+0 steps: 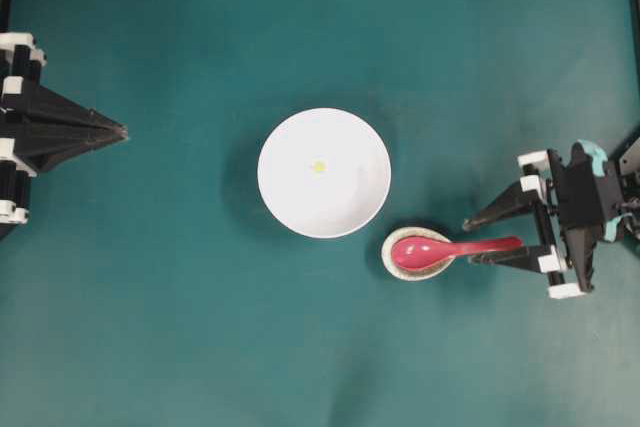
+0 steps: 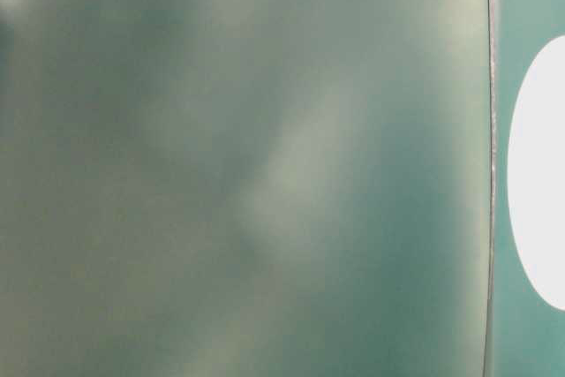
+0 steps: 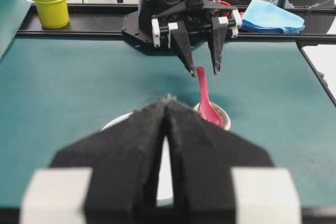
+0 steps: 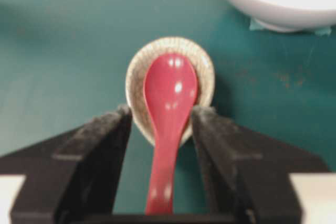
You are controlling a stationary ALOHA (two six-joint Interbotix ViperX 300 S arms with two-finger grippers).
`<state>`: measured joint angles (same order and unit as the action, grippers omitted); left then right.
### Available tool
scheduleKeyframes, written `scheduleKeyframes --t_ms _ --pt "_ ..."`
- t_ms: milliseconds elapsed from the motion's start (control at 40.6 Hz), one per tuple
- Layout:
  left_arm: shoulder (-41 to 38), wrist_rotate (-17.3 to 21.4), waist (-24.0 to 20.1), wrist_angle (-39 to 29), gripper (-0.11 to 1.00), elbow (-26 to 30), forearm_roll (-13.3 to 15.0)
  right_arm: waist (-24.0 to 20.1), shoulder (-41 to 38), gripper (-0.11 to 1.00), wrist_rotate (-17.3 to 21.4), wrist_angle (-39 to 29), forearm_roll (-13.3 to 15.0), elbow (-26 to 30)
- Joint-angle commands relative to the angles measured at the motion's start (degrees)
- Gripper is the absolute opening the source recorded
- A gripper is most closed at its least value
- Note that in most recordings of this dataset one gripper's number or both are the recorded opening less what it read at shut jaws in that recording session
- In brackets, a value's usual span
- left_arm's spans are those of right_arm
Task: Scoop the yellow hexagonal prism block from the bowl with a spoon using the right arm.
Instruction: 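Lower the right gripper around the pink spoon handle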
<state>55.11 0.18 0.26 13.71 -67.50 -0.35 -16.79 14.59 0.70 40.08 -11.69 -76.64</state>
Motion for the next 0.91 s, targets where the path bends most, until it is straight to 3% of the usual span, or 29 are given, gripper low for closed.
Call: scheduleKeyframes --t_ms 0,886 --pt "-0.53 0.09 0.00 0.18 0.00 1.67 -0.09 -0.53 -1.49 0.55 -0.09 0.97 -0.35 0.09" --pt "-0.44 0.09 0.09 0.18 0.00 1.76 -0.09 -0.88 -7.73 0.55 -0.18 3.16 -0.35 -0.53"
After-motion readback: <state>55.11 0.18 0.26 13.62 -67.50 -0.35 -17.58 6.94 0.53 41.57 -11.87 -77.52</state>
